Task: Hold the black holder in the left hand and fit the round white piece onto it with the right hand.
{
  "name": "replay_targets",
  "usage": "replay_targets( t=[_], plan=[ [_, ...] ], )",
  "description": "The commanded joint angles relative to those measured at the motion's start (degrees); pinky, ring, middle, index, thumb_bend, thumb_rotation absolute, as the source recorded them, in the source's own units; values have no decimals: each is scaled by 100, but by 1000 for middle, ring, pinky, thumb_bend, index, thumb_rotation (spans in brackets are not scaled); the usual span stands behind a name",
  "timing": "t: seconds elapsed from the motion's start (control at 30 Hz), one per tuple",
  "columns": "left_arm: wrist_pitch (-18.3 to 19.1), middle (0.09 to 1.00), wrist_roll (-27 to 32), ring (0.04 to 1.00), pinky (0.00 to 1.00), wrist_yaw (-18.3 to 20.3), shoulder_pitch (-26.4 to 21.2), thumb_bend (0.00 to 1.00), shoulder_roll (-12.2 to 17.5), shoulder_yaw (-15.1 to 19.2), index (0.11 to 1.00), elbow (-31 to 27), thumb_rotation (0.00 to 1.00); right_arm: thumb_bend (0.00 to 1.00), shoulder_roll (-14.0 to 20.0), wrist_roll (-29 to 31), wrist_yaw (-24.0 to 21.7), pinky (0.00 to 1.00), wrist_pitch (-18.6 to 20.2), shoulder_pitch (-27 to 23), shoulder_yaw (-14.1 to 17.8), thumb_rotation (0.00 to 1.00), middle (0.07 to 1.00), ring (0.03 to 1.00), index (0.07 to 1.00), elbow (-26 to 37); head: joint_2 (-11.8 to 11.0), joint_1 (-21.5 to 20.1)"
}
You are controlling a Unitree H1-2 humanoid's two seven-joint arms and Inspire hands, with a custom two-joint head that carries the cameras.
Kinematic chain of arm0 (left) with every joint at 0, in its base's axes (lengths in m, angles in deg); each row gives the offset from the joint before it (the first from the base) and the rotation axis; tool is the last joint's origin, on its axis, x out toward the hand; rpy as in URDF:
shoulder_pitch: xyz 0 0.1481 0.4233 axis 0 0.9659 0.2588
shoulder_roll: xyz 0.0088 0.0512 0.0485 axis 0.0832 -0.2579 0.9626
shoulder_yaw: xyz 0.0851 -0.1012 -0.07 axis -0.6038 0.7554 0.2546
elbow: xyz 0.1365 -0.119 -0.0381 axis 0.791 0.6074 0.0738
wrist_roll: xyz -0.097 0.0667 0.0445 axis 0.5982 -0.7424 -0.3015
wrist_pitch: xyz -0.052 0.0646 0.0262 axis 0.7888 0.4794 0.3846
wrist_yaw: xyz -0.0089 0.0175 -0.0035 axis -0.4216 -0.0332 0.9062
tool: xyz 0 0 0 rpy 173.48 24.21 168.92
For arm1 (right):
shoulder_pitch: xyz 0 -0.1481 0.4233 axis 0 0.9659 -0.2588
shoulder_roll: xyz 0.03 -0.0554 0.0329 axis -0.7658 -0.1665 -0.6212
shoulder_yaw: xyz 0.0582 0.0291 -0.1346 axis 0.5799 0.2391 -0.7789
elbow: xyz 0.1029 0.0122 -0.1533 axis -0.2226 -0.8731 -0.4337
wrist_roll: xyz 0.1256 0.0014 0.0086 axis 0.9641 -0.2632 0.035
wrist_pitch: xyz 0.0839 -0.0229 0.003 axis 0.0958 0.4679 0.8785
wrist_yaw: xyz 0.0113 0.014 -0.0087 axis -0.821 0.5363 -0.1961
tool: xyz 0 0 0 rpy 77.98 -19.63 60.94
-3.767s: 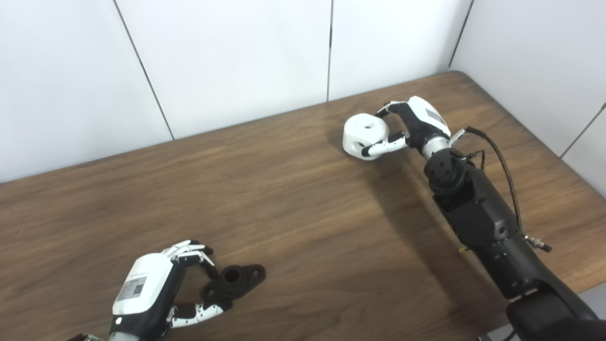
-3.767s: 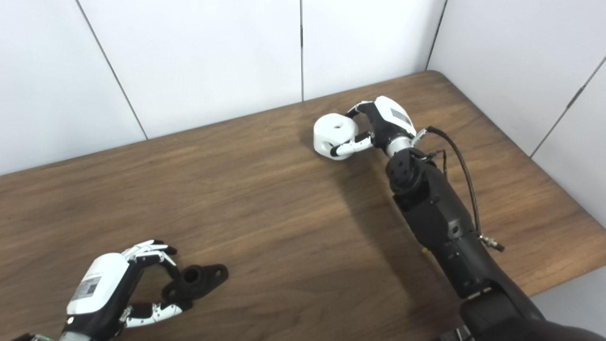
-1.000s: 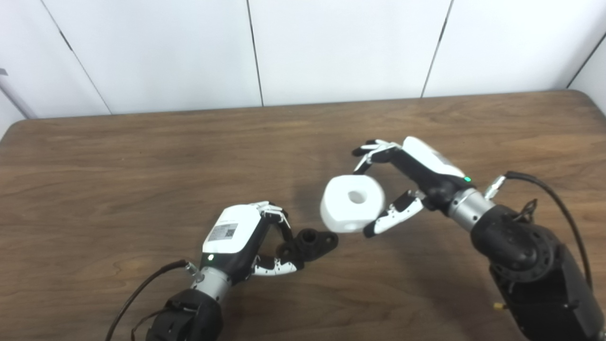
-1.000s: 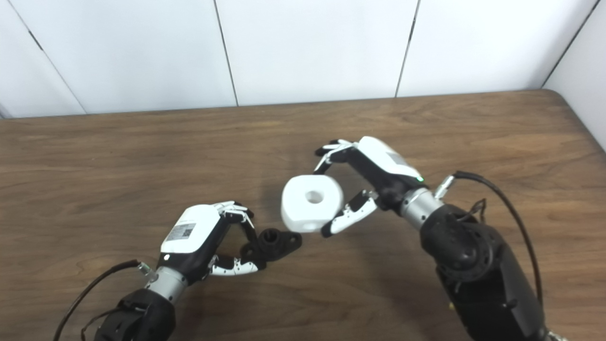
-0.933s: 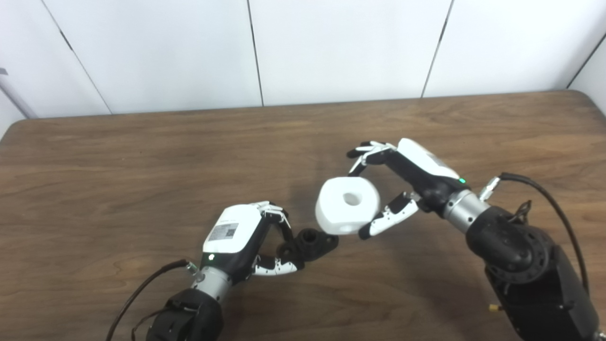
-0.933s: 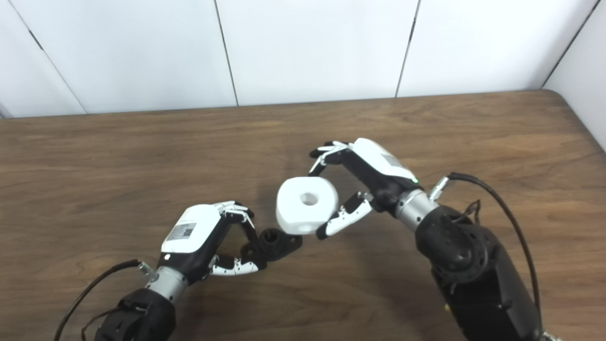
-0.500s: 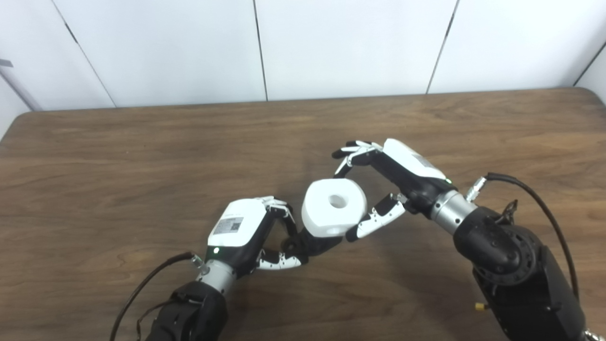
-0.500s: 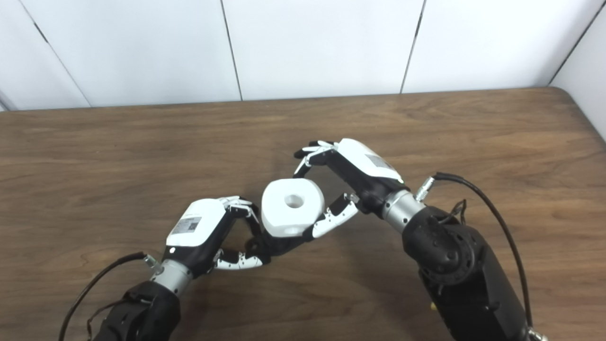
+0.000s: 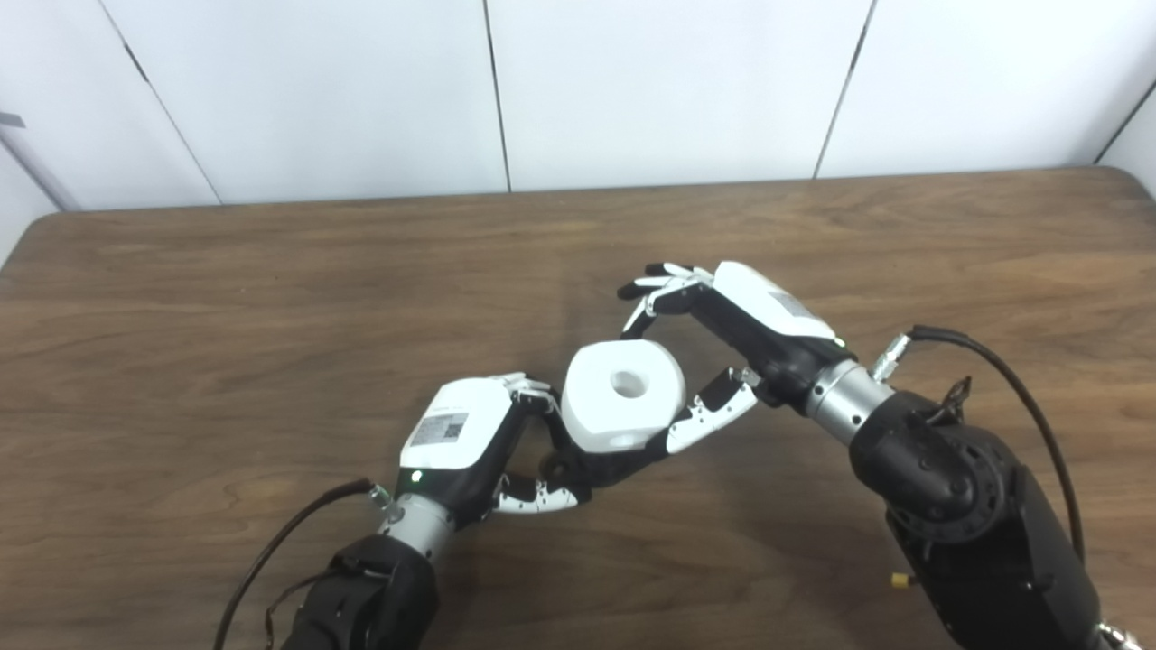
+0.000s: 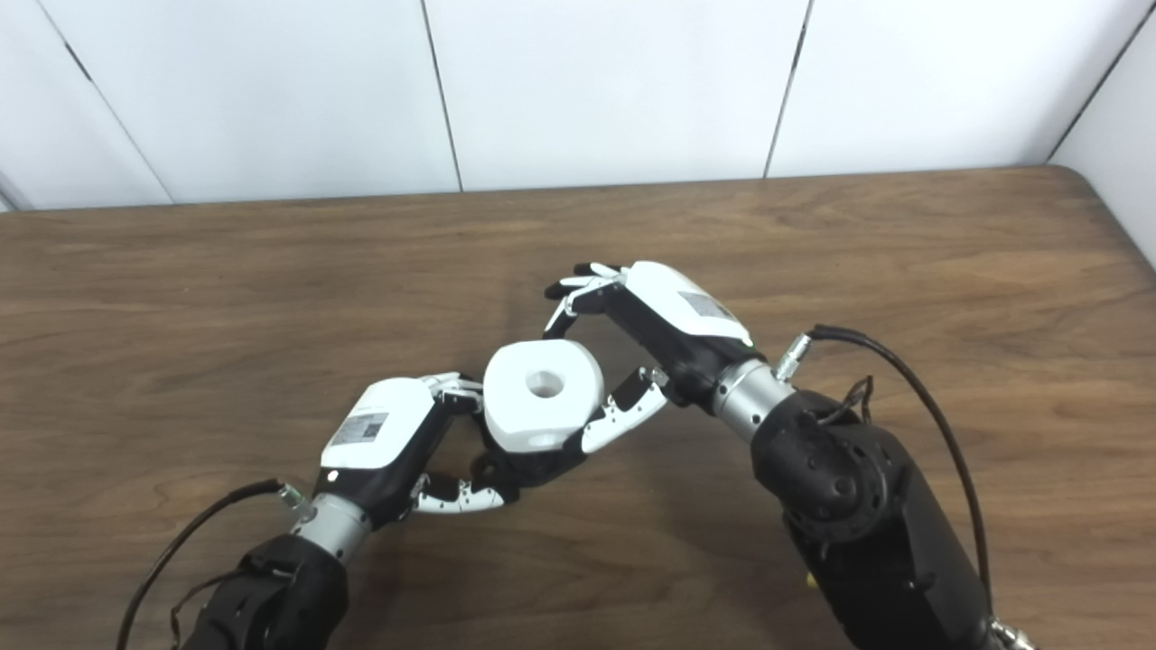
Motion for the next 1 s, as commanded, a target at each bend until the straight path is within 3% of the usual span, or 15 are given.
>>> replay_targets(
  t=[0.0, 0.97],
  plan=[
    [97, 775, 30, 864, 843, 400, 113, 522, 10, -156, 487, 207, 50, 523, 5, -46, 51, 1000, -140, -153, 4, 143, 865, 963, 483, 87, 15, 4],
    [114, 775, 19, 865, 849, 384, 111, 522, -30, -160, 487, 184, 50, 522, -18, -220, 139, 1000, -438, 75, -152, 142, 865, 960, 484, -122, 41, 34]
  ],
)
